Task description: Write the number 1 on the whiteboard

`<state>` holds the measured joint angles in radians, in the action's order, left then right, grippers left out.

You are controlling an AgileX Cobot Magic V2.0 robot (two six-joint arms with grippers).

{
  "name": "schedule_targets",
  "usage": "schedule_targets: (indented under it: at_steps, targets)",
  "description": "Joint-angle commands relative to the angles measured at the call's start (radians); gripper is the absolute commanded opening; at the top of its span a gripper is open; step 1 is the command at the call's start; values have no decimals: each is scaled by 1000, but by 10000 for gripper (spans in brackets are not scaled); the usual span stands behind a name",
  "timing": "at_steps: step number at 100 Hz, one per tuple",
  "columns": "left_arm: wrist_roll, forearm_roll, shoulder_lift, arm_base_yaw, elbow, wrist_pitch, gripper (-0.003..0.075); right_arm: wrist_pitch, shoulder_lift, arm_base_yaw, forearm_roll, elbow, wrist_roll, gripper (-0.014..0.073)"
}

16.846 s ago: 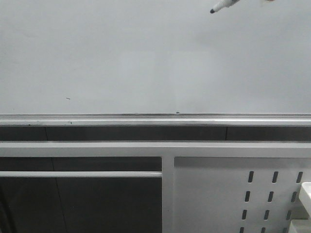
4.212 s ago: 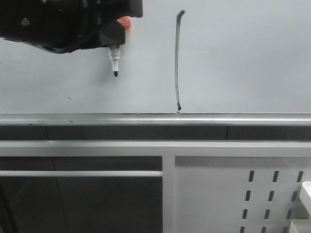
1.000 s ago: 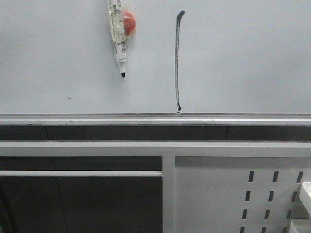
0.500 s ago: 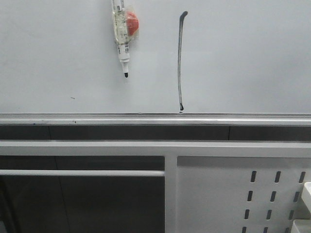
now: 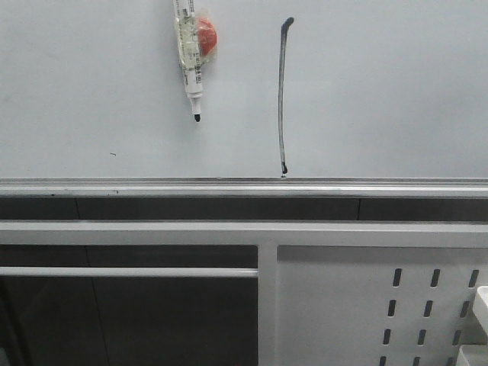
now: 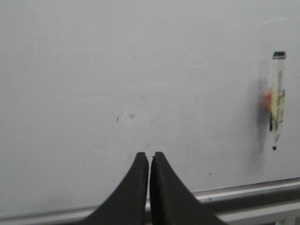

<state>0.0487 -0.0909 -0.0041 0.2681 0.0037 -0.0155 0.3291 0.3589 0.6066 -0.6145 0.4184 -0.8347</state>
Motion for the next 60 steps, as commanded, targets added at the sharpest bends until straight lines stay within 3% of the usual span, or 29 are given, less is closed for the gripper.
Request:
schedule_targets:
  at_steps: [1, 19, 60]
  targets:
    - [-95, 12, -24, -45, 35, 100, -20, -60, 4, -7, -16, 25, -5, -50]
    - [-120, -81, -24, -61, 35, 335, -20, -61, 4, -7, -16, 25, -5, -50]
    - [-118, -90, -24, -61, 35, 331, -20, -61, 4, -7, -16, 25, -5, -50]
